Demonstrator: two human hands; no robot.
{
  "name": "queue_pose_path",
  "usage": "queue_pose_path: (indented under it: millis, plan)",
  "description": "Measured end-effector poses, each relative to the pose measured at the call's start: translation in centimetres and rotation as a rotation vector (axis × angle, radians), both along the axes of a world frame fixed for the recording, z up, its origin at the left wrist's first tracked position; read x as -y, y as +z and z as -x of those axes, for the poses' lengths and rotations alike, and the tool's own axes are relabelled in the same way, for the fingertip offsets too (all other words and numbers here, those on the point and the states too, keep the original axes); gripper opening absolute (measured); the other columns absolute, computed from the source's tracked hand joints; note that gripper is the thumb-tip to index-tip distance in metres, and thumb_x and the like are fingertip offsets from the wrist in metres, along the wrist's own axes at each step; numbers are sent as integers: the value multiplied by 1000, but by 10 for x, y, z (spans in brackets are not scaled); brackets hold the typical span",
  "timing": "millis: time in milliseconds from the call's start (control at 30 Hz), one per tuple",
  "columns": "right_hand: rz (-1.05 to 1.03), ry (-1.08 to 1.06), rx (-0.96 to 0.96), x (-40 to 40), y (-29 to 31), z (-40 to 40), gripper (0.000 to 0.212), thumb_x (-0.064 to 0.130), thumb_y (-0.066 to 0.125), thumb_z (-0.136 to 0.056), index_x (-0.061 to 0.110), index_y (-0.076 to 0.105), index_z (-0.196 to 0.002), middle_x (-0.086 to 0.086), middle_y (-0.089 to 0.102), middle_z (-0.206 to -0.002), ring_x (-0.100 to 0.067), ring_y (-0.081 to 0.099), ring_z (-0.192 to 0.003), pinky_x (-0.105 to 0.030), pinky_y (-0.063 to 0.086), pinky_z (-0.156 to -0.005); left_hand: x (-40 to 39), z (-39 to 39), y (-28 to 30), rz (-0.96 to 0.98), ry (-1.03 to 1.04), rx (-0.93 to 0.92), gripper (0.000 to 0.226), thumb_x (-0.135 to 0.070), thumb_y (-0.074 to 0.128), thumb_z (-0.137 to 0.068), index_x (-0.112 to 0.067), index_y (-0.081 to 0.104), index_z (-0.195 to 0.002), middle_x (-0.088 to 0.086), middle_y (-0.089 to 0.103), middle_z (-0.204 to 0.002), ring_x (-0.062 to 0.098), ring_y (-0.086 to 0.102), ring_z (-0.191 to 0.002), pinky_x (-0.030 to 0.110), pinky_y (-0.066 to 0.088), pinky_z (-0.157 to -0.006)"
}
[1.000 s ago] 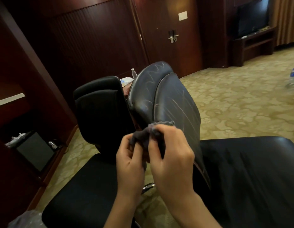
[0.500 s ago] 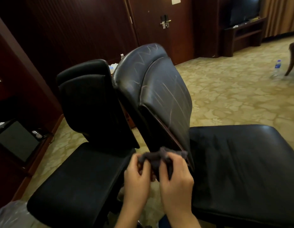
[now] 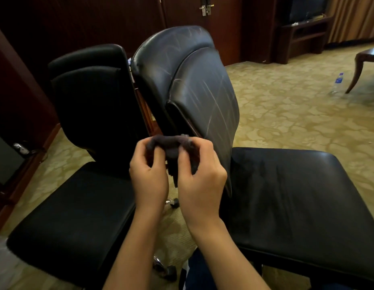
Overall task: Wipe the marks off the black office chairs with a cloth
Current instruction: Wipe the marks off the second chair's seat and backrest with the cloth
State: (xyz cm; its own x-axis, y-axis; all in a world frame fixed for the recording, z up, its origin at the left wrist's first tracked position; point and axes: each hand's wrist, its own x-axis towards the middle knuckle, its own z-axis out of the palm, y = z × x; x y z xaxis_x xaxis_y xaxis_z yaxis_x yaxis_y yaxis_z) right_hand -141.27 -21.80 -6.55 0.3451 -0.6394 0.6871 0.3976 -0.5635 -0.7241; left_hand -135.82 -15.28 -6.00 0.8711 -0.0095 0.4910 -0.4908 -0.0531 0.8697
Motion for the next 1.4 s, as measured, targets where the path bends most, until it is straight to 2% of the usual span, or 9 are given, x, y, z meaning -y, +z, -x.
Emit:
queue_pose_path:
  millis: [133,367,533,633,800,900,1033,1167,1400]
  plan:
    - [14,-35,-50,0,-35,-5,20,14,58,-96,5,65,-113,-5,68,-106,-12,65,-101,-24,54,-88,-2,1,-24,16,-142,-146,15,-18,47,-103,-18,62,-107,2,68,-98,19,67,-96,35,54,-79]
    - [-113,-50,-145,-4,-58,2,17,8,63,-93,15,63,-108,3,68,-95,-6,66,-88,-33,57,-72,-18,1,-47,-44,-283,-241,17,-7,48,-101,-13,64,-101,5,71,-93,21,70,-94,43,56,-85]
    - [-63,-49,16,-5,-11,9,20,9,64,-93,18,64,-110,2,70,-98,-11,69,-91,-36,59,-75,-22,11,-25,-52,-278,-88,14,-22,53,-97,-24,67,-101,3,69,-92,24,67,-89,44,56,-80]
    - [31,-107,119,-4,23,6,16,4,65,-91,9,67,-105,0,72,-95,-12,70,-86,-36,58,-72,-19,13,8,28,-205,71,18,-18,51,-97,-30,64,-98,-2,66,-87,17,63,-78,29,53,-70]
    - [120,-152,75,5,11,3,14,9,62,-94,12,63,-107,-2,70,-90,-16,69,-78,-37,57,-65,-9,10,5,-8,-163,115,12,-21,49,-99,-26,59,-99,-2,62,-85,13,61,-75,30,50,-63]
    - [149,-134,5,10,-30,12,13,13,61,-94,14,59,-106,-3,70,-91,-13,70,-81,-29,58,-69,-6,22,-32,4,-133,38,12,-15,51,-98,-23,58,-92,-5,60,-79,3,57,-70,16,45,-60]
    - [72,-113,-198,9,-92,20,7,22,55,-94,20,57,-100,3,65,-82,-3,63,-71,-11,47,-65,-7,30,-89,-118,-145,-194,13,-8,54,-99,-17,61,-92,-4,64,-81,14,62,-73,28,50,-63]
    - [-63,-72,-316,4,-116,24,18,18,60,-94,33,51,-98,9,64,-79,-1,62,-71,-8,44,-61,-13,27,-108,-175,-186,-296,17,-4,57,-97,-18,65,-93,-7,67,-82,12,65,-79,24,52,-68]
    - [7,-65,-21,9,-20,-1,13,2,63,-92,8,64,-104,0,70,-91,-8,68,-82,-19,54,-72,-4,6,-35,8,-99,28,14,-18,54,-97,-27,62,-105,5,65,-105,11,63,-99,15,49,-78]
